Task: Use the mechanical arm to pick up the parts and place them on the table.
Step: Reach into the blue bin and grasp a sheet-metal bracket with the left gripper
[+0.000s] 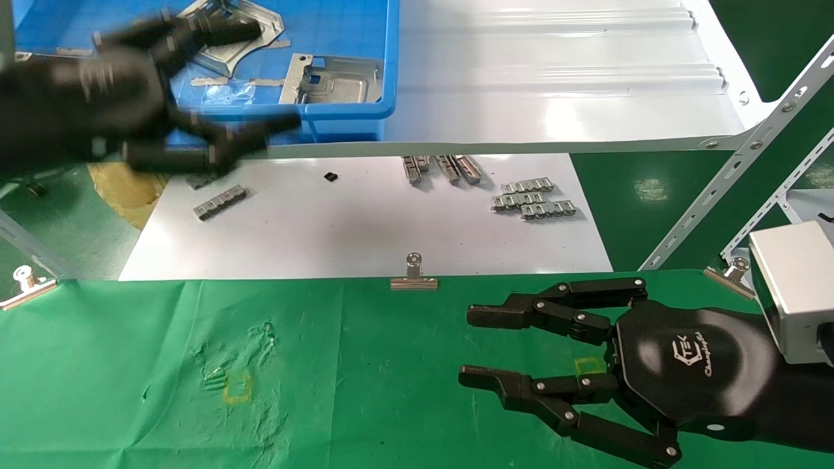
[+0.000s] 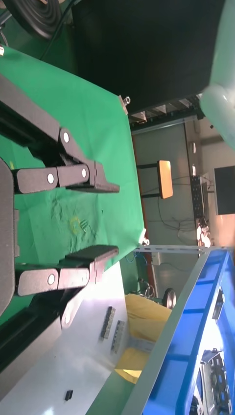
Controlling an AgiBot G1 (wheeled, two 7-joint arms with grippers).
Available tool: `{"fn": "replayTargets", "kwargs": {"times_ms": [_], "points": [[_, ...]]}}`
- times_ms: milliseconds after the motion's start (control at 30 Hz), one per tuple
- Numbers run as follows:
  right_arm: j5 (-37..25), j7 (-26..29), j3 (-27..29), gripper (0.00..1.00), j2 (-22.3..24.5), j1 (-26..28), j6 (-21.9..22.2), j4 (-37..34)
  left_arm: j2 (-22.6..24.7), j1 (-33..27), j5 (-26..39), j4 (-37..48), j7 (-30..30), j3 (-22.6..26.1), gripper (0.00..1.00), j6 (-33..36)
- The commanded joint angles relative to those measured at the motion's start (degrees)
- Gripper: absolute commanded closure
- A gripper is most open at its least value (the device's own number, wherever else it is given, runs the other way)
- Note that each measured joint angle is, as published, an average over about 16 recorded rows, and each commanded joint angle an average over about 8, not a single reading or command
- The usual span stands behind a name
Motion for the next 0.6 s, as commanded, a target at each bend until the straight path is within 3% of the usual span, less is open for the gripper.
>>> {"fn": "replayTargets", "kwargs": {"times_ms": [33, 233, 267, 367, 400, 500, 533, 600], "points": [[0.00, 0.00, 0.00, 1.00, 0.00, 0.00, 0.00, 0.00, 1.96, -5.35, 3.18, 5.90, 1.40, 1.01, 0.00, -0.66], [0.00, 0.00, -0.01, 1.00, 0.00, 0.00, 0.00, 0.00, 7.09, -16.66, 12.82, 24.31, 5.95, 4.08, 0.00, -11.34], [0.00, 0.00, -0.01, 1.00, 0.00, 0.00, 0.00, 0.00, 7.90, -17.85, 13.87, 26.68, 6.61, 4.42, 0.07, -13.21], [0.01, 0.00, -0.01, 0.99, 0.00, 0.00, 0.00, 0.00, 10.31, -20.68, 16.35, 32.82, 8.48, 5.34, 0.44, -18.02], [0.01, -0.01, -0.01, 0.91, 0.00, 0.00, 0.00, 0.00, 11.08, -21.42, 16.95, 34.60, 9.00, 5.59, 0.57, -19.31], [0.01, -0.01, -0.01, 0.53, 0.00, 0.00, 0.00, 0.00, 13.20, -23.22, 18.33, 39.20, 10.11, 6.25, 0.94, -22.40], [0.01, -0.01, -0.01, 0.41, 0.00, 0.00, 0.00, 0.00, 13.83, -23.74, 18.71, 40.49, 10.40, 6.46, 1.00, -23.17], [0.01, -0.01, -0.01, 0.16, 0.01, 0.00, 0.00, 0.00, 14.93, -24.63, 19.34, 42.68, 10.83, 6.83, 1.00, -24.34]]}}
